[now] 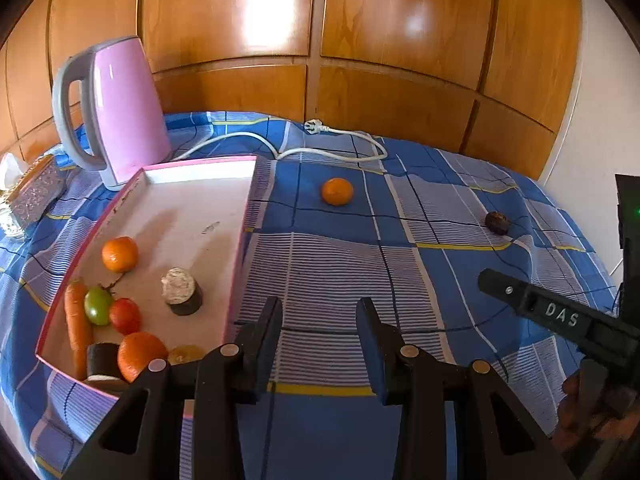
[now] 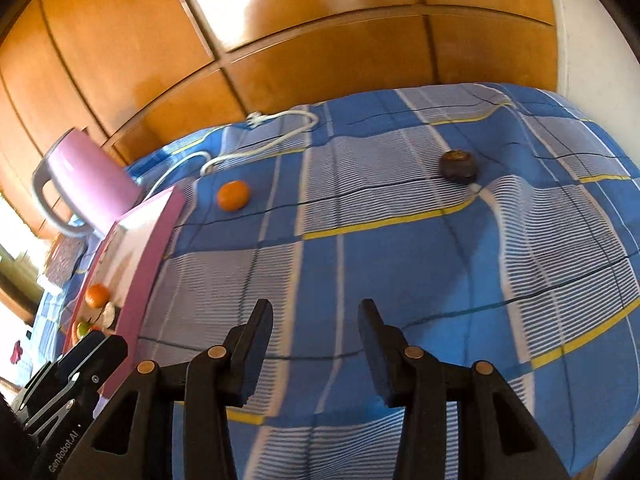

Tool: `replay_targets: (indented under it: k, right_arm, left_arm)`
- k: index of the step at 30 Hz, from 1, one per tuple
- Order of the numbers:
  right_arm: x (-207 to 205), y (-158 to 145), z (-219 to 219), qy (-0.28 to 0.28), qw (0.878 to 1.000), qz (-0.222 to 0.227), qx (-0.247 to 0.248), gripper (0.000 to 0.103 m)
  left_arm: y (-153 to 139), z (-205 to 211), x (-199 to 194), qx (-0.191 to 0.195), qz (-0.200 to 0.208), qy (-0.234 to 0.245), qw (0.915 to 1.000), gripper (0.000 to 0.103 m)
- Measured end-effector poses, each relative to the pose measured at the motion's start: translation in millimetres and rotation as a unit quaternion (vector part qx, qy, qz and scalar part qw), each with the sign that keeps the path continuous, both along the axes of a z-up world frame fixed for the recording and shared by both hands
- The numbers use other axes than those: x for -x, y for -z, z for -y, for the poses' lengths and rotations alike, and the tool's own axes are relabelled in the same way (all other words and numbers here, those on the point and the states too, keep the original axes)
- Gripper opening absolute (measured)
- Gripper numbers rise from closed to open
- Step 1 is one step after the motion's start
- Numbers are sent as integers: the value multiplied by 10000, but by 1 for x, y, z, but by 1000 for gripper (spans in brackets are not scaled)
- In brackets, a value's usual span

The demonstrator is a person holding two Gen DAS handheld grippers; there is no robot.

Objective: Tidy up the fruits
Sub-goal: 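Move the right gripper to the dark round roll and grasp it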

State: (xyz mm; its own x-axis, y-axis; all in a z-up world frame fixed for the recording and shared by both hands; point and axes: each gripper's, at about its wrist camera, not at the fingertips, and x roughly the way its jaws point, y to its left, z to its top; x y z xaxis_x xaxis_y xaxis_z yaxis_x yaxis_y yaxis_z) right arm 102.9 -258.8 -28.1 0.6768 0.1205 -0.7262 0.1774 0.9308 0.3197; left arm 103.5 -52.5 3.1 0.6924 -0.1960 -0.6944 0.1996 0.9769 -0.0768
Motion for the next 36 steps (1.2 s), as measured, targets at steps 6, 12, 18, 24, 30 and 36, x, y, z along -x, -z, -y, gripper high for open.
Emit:
replay_targets:
  k: [6, 12, 18, 24, 30, 36]
  right_arm:
    - [-10, 2, 24, 275, 9996, -22, 8, 45]
    - [-25, -2, 46, 472, 9988, 39, 131, 45]
    - [-41, -5, 71, 701, 9974, 54, 175, 45]
    - [-57, -1, 91, 851, 9963, -1, 135, 45]
    - [-81, 4, 100, 909, 9951, -135, 356, 45]
    - [-101, 13, 109, 1029, 9923, -249, 635, 45]
  left_arm:
    - [4, 7, -13, -21, -68, 24, 10000, 39]
    - [5, 15, -31, 2, -90, 46, 9999, 39]
    - [5, 25, -47, 102, -149, 48, 9998, 39]
    - [11, 34, -60, 153, -197, 43, 9997, 39]
    - [18, 37, -79, 192, -306, -45, 9993, 39]
    - [23, 40, -98, 235, -375, -117, 9990, 39]
